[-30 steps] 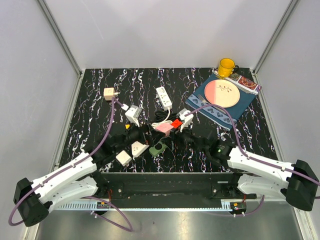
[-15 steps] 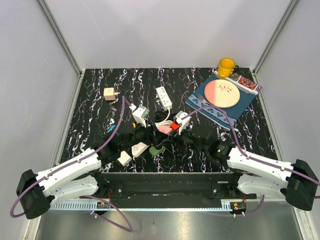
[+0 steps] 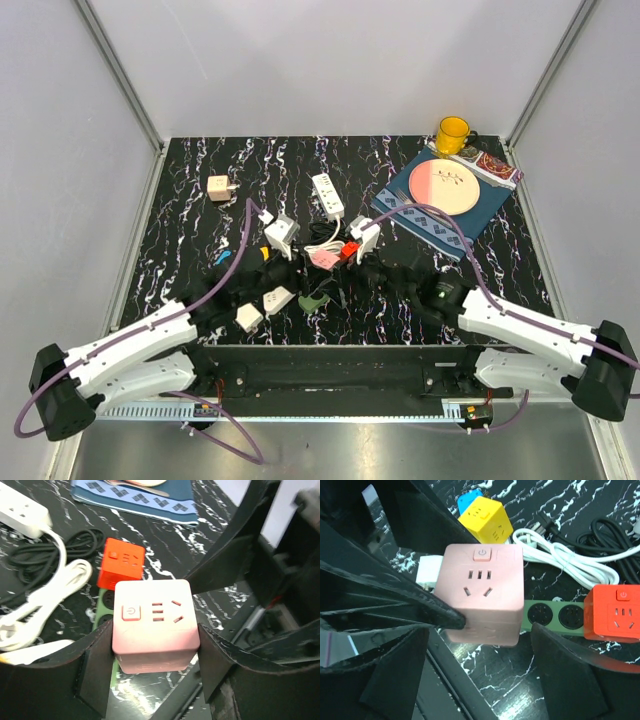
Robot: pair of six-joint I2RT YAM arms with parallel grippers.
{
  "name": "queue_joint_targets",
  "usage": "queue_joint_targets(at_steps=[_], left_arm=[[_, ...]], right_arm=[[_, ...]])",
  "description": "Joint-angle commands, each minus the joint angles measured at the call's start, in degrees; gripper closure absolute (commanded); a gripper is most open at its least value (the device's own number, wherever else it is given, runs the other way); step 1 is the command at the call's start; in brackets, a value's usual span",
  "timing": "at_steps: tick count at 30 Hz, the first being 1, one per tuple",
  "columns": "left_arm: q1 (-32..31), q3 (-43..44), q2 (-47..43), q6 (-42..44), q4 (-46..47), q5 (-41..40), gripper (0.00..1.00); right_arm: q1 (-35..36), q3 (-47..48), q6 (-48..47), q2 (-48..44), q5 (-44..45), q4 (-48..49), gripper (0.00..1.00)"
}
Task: Insert the plug
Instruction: Pick up the plug from the center of the board.
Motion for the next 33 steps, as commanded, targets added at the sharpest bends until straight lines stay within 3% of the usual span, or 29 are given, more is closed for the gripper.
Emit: queue_joint_targets(at_steps=[1,7,13,20,33], left_arm=[[-0.2,0.3,-3.3,12.9,-0.2,-5.4,1.0],[-0.2,-0.5,-6.0,22.2,-0.1,-4.3,1.0],[-1.8,-1.9,-7.8,27.4,2.6,0.5,0.99],[-4.9,-1.7,-7.8,30.0,4.4,0.9,0.98],[-6.5,-0.2,-4.7,28.8,6.9,-0.7,0.98]], right_arm=[[0.1,8.6,6.8,-2.3,-0.7,-12.8,0.1],[0.0,23.1,11.7,0.4,2.8,-32.7,0.04],[-0.7,37.7,14.4,8.0,4.2,-43.6,0.03],[-1.7,43.9,13.8,16.9,3.4,-46.4,0.02],[-1.8,45.1,11.3,23.8,-3.7,-45.9,0.04]])
